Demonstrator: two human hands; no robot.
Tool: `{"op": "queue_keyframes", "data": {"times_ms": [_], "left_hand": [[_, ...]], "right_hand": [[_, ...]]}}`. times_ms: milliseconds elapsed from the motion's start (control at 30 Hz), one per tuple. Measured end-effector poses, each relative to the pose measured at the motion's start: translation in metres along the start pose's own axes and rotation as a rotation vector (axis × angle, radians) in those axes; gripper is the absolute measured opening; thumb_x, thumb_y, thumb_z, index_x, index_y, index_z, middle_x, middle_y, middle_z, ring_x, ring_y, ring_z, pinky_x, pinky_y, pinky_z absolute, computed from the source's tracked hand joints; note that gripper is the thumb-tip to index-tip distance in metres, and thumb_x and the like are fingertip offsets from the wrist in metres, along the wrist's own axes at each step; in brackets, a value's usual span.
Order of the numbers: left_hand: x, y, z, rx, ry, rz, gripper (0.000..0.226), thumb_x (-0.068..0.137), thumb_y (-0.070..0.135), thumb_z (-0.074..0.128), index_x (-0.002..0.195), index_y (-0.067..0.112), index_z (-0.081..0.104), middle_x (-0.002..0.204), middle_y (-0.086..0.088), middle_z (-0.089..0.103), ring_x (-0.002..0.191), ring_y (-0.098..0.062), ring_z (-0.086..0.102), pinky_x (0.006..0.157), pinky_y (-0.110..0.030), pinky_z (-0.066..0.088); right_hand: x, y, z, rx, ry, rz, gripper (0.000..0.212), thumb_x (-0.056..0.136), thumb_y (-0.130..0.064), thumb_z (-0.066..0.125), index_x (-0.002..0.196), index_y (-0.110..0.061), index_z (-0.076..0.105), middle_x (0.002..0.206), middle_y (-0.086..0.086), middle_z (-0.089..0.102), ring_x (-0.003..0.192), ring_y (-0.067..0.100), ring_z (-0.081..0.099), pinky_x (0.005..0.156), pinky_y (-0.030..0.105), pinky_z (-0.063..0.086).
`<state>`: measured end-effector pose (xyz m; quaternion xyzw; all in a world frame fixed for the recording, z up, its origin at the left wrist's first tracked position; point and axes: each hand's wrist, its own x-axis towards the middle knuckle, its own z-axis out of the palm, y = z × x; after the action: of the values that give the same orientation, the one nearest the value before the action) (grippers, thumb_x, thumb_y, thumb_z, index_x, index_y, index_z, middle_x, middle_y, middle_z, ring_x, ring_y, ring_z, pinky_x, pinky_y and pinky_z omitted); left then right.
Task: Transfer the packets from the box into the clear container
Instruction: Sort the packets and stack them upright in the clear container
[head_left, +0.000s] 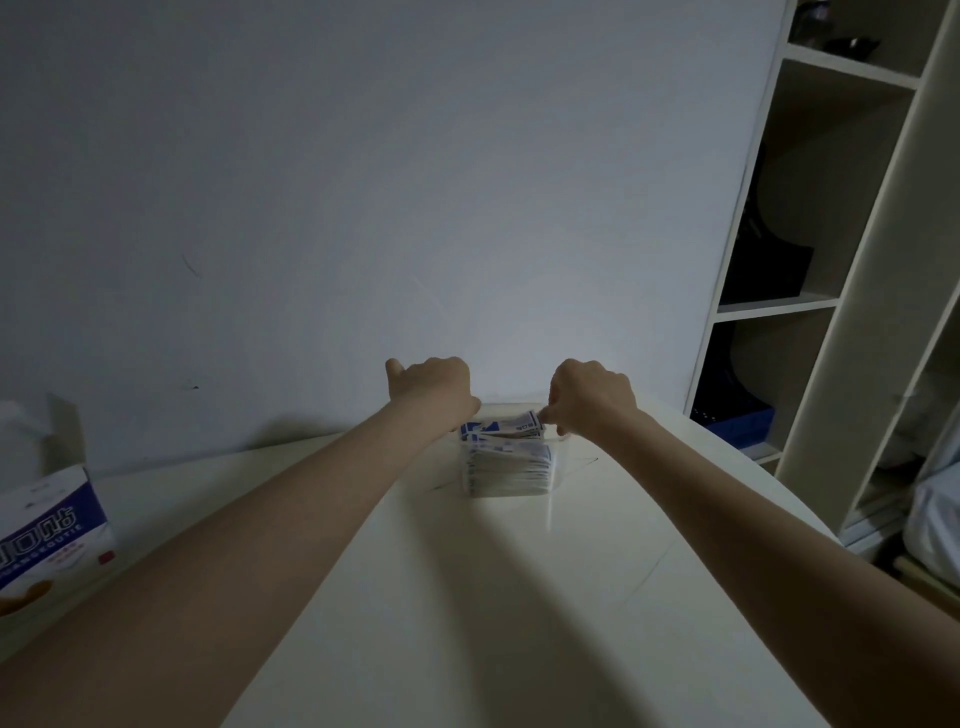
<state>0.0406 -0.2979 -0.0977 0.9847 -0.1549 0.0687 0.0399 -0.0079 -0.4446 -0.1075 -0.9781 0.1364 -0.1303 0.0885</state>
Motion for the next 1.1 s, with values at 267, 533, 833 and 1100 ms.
{"op": "queue_keyframes", "data": {"times_ms": [267, 533, 833, 1100], "left_hand": [[-0.006, 0.007, 0.002, 0.008, -0.090, -0.034, 0.032, 0.094, 0.018, 0.041, 0.063, 0.015, 0.034, 0.063, 0.002, 0.040, 0.057, -0.012, 0.034, 0.096, -0.036, 0.025], [-0.008, 0.007, 0.004, 0.018, -0.067, -0.024, 0.035, 0.096, 0.021, 0.030, 0.063, 0.016, 0.038, 0.058, 0.002, 0.050, 0.058, -0.012, 0.037, 0.086, -0.036, 0.021], [-0.009, 0.014, 0.010, -0.024, -0.040, -0.028, 0.037, 0.097, 0.014, 0.019, 0.125, 0.018, 0.044, 0.082, -0.004, 0.051, 0.108, -0.027, 0.047, 0.106, -0.043, 0.018], [0.000, 0.016, 0.018, -0.221, -0.109, -0.082, 0.044, 0.096, 0.011, 0.017, 0.137, 0.021, 0.032, 0.078, -0.004, 0.049, 0.111, -0.028, 0.050, 0.113, -0.052, 0.004]], "right_hand": [[-0.008, -0.011, 0.003, -0.108, -0.121, -0.056, 0.011, 0.084, -0.013, 0.054, 0.076, -0.012, 0.046, 0.065, -0.001, 0.045, 0.074, 0.024, 0.048, 0.074, 0.030, 0.031], [-0.012, -0.010, -0.005, -0.086, -0.164, 0.006, 0.023, 0.087, -0.005, 0.042, 0.065, -0.012, 0.038, 0.082, 0.007, 0.064, 0.061, 0.018, 0.049, 0.055, 0.024, 0.034], [-0.003, -0.015, 0.003, -0.034, -0.280, 0.093, 0.020, 0.091, -0.007, 0.041, 0.071, -0.006, 0.044, 0.085, 0.008, 0.055, 0.053, 0.016, 0.046, 0.054, 0.024, 0.038], [-0.001, -0.011, 0.011, 0.007, -0.288, 0.106, 0.027, 0.091, -0.007, 0.039, 0.065, -0.008, 0.038, 0.076, 0.009, 0.052, 0.052, 0.018, 0.050, 0.053, 0.024, 0.041]]}}
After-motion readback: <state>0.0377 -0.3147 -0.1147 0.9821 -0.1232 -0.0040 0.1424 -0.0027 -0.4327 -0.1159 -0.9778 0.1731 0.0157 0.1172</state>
